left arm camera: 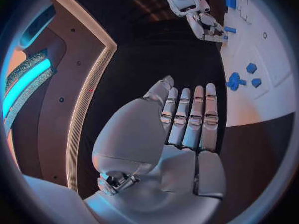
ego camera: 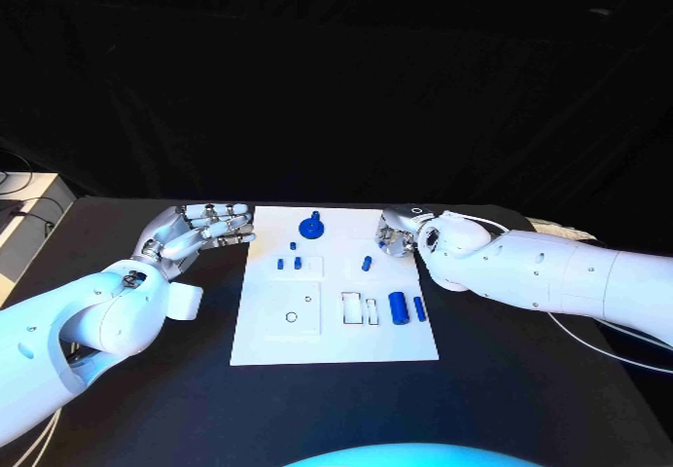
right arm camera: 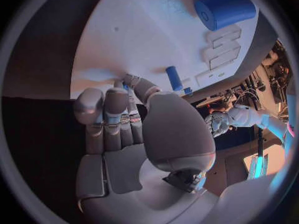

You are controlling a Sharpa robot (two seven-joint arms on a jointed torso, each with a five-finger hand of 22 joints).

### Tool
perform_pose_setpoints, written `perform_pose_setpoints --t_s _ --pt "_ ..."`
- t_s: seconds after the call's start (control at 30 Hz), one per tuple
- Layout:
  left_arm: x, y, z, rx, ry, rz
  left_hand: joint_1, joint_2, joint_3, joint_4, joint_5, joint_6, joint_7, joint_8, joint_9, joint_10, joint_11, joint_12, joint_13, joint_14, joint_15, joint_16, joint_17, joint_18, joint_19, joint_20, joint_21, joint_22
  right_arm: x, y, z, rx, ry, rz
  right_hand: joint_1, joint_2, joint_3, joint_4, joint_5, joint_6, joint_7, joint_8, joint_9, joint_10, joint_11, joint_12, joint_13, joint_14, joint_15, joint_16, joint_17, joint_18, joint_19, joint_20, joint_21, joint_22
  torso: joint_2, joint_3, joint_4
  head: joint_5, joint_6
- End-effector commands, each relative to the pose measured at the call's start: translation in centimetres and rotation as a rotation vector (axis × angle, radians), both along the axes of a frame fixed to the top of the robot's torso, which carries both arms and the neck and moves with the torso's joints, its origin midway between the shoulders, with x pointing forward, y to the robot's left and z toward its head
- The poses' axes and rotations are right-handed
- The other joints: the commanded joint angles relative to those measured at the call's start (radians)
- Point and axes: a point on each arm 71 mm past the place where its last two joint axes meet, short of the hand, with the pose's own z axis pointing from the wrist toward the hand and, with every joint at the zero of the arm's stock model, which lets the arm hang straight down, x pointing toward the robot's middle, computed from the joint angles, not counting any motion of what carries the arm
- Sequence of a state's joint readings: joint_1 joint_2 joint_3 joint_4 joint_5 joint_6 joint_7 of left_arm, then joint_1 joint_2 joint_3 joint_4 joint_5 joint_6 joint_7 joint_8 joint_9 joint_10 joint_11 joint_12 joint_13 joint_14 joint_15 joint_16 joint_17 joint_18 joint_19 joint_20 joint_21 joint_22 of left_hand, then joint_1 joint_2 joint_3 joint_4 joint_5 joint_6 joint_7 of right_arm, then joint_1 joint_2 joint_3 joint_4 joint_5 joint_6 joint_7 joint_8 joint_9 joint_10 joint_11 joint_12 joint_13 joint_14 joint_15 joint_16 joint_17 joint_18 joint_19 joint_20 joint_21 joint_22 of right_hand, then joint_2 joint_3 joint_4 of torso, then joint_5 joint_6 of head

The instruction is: Assemble the parts on the task board

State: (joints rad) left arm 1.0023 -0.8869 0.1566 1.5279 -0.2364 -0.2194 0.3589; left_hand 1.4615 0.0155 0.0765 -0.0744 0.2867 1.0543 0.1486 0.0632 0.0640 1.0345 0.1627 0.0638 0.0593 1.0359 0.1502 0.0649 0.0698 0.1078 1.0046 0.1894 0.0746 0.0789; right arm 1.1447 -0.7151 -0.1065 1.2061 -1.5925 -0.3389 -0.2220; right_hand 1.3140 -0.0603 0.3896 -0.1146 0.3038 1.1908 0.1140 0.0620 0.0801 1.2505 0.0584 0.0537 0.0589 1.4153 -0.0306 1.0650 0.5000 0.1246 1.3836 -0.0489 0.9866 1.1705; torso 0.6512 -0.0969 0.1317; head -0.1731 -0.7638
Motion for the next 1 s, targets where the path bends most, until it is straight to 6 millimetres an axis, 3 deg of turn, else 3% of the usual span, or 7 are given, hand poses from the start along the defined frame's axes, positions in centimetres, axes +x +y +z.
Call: perform_pose_setpoints --t_s 0.03,0.6,1.0 --pt "0.0 -0.2 0.1 -0.006 -0.014 -0.008 -0.006 -0.001 0.009 -0.001 0.002 0.003 0.004 0.0 0.001 -0.005 0.0 -0.002 -0.001 -0.007 0.002 -0.004 -0.001 0.016 0.004 -0.004 0.006 0.0 -0.1 0.4 -0.2 0.008 -0.003 0.002 0.003 0.021 0.002 -0.004 -0.003 0.013 -0.001 0.004 0.009 0.011 -0.003 0.006 0.002 0.0 -0.009 0.006 -0.001 0.0 0.007 -0.002 0.008 0.02 0.002 0.0001 0.0003 -0.001 -0.002" --pt "0.1 0.2 0.0 0.0 -0.016 0.004 -0.018 -0.01 0.038 -0.013 0.003 0.002 0.005 0.0 0.001 -0.01 0.002 -0.002 -0.001 -0.013 0.003 -0.004 -0.002 0.016 0.002 -0.004 0.008 0.002 -0.4 -0.1 0.5 0.042 -0.061 -0.041 -0.004 0.037 0.017 -0.035 -0.008 0.025 -0.005 0.004 0.034 0.026 -0.008 0.005 0.001 -0.001 -0.011 0.017 0.0 -0.006 0.027 -0.006 -0.005 0.104 0.001 0.001 -0.0002 0.005 -0.005" --pt "0.3 0.6 -0.1 0.004 -0.014 0.017 -0.021 -0.009 0.04 -0.011 0.002 0.004 0.005 0.0 0.001 -0.008 0.001 -0.002 -0.001 -0.013 0.003 -0.004 -0.001 0.016 0.002 -0.004 0.008 0.002 -1.1 -0.3 3.9 0.148 -0.132 -0.024 -0.004 0.035 0.016 -0.038 -0.004 0.026 -0.006 0.004 0.04 0.027 -0.008 0.005 0.001 -0.002 -0.012 0.023 -0.003 -0.006 0.053 -0.006 -0.068 0.183 -0.001 0.0004 -0.002 0.008 -0.003"
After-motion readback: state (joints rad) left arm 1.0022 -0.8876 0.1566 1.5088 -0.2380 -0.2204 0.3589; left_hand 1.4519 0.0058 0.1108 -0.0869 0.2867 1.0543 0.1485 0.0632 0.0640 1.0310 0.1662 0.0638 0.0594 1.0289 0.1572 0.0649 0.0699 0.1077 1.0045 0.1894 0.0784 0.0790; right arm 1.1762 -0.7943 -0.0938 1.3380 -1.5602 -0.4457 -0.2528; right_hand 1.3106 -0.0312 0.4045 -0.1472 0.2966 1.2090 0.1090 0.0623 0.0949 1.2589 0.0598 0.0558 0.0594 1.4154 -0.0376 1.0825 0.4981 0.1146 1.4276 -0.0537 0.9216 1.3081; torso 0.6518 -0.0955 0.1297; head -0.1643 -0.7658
